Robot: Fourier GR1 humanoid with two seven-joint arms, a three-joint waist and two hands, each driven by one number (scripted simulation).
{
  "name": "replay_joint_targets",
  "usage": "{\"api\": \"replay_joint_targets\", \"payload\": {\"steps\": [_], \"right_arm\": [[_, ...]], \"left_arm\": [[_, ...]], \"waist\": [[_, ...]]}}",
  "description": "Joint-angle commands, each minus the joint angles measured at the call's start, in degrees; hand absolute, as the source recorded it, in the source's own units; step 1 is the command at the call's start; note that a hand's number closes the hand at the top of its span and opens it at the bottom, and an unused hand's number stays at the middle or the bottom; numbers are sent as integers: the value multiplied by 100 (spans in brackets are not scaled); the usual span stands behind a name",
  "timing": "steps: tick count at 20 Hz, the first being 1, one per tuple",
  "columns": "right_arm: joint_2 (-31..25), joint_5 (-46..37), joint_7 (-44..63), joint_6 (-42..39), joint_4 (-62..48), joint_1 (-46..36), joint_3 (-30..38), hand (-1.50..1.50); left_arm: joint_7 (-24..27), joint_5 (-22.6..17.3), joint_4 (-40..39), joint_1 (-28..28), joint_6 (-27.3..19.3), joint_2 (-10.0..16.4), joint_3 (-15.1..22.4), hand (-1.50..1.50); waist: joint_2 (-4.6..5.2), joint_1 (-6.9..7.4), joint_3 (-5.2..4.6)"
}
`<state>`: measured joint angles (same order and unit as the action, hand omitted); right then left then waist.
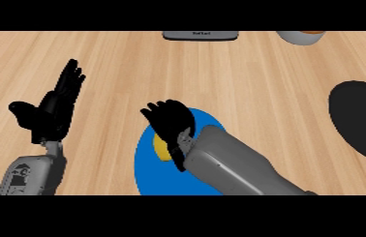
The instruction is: Pick the lemon from the plate and place it in the pan
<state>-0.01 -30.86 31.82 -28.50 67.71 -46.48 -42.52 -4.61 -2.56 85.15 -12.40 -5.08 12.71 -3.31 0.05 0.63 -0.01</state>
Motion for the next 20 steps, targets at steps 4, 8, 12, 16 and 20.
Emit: {"api": "replay_joint_targets", "payload": {"steps": [4,8,12,16,20], "right_arm": [[1,-3,-368,284,-655,83,-264,-150],[1,261,-388,642,-980,-26,-712,-150],[1,306,-992,329,-910,-247,-718,150],[1,94,-1418,848,-1268,-104,-1031,150],[1,59,-1198,287,-904,-173,-673,150]], "left_arm": [[430,-137,-602,-244,344,154,-337,0],[255,-84,-727,-450,243,-19,-254,0],[-125,189,82,-28,-40,-175,24,0],[-180,201,101,-160,-56,-234,17,0],[20,65,-70,-140,159,-116,-212,0]], "waist": [[9,-6,-1],[21,27,-1],[10,78,2],[15,78,2],[-1,8,1]]}}
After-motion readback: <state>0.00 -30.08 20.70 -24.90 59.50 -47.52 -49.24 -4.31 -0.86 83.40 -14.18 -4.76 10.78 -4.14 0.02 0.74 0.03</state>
